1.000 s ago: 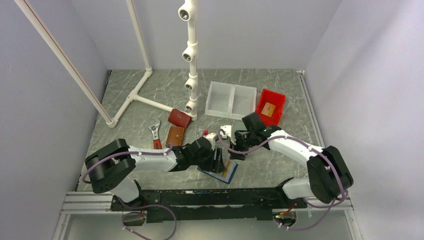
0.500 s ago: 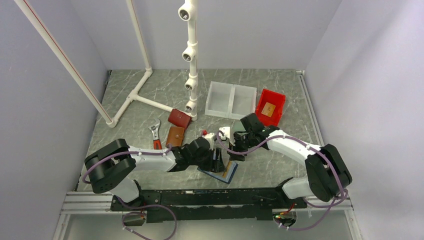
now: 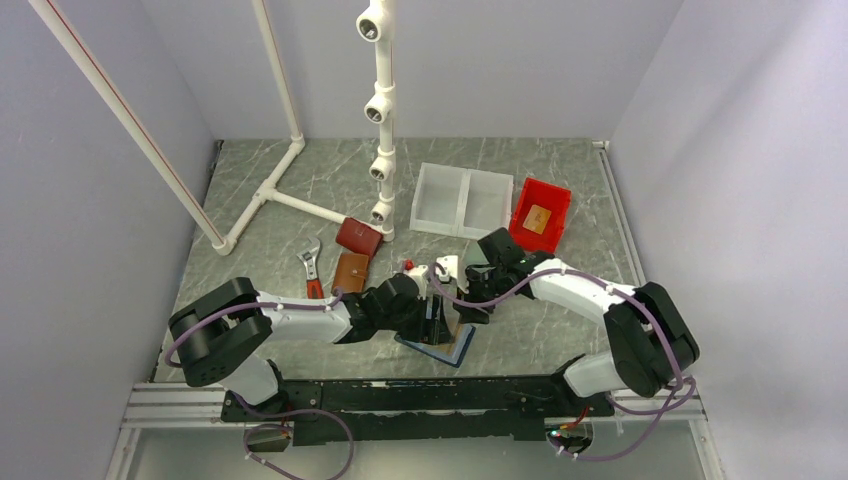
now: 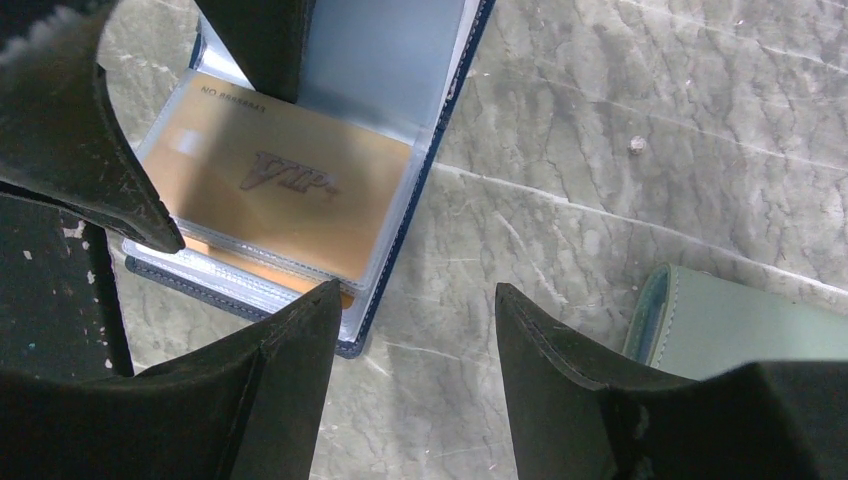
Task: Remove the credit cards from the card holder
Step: Remove the credit card from the card holder.
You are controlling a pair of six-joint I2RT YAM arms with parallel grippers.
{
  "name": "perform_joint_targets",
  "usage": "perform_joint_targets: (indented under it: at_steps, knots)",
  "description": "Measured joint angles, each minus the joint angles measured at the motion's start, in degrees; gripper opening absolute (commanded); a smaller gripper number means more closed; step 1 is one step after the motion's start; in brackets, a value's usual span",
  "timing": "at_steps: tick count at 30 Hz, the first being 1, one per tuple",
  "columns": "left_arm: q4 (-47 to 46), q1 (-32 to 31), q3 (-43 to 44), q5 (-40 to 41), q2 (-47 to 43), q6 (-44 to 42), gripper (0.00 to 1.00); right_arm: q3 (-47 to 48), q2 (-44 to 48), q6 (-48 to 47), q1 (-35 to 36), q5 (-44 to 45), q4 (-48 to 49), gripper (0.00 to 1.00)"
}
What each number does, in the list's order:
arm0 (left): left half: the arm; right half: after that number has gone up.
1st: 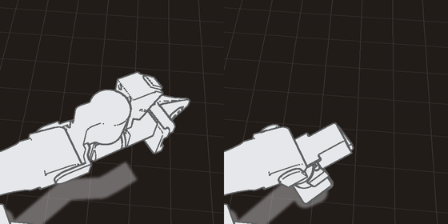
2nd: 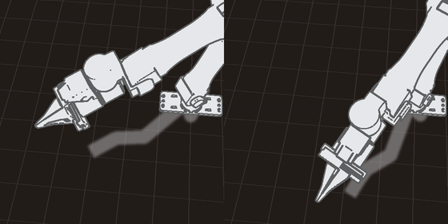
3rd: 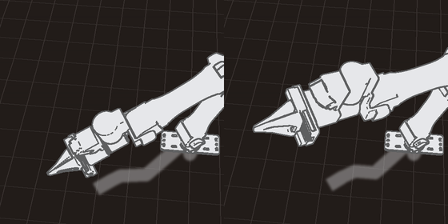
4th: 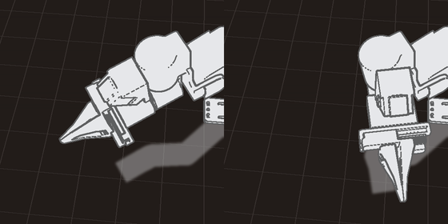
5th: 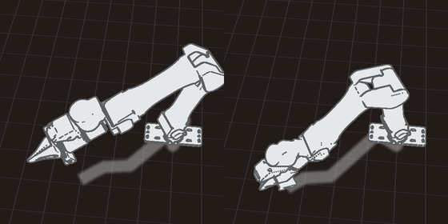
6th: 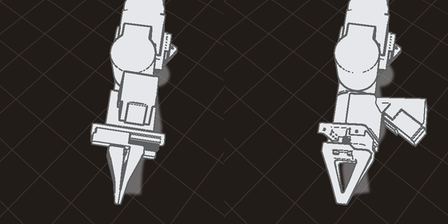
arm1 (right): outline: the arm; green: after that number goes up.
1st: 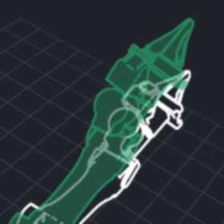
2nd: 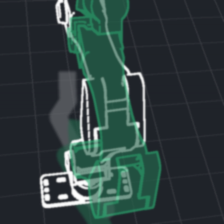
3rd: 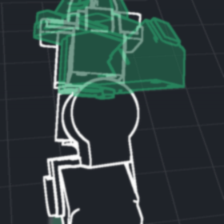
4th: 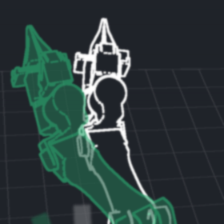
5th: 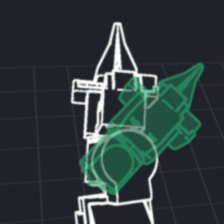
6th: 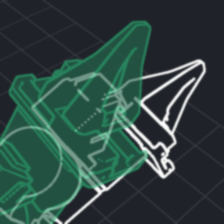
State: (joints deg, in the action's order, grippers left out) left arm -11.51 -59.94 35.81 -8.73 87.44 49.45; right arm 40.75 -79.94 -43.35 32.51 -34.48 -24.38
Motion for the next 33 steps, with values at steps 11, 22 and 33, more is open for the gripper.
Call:
perform_joint_targets:
  at_steps: [11, 22, 33]
  knots:
    - [0.1, 0.0, 0.0, -0.1, 0.0, 0.0, 0.77, 1.4, -1.5, 2.3, 0.0, -1.6, -0.7, 0.6]
    - [0.9, 0.0, 0.1, 0.9, 0.0, 0.4, 0.58, 2.7, -2.6, 5.5, 0.2, -3.9, -1.0, 0.6]
    - [3.2, 0.2, -0.1, 3.6, -1.3, 2.1, 0.52, 3.3, -3.4, 7.4, 0.2, -4.1, -1.0, 0.61]
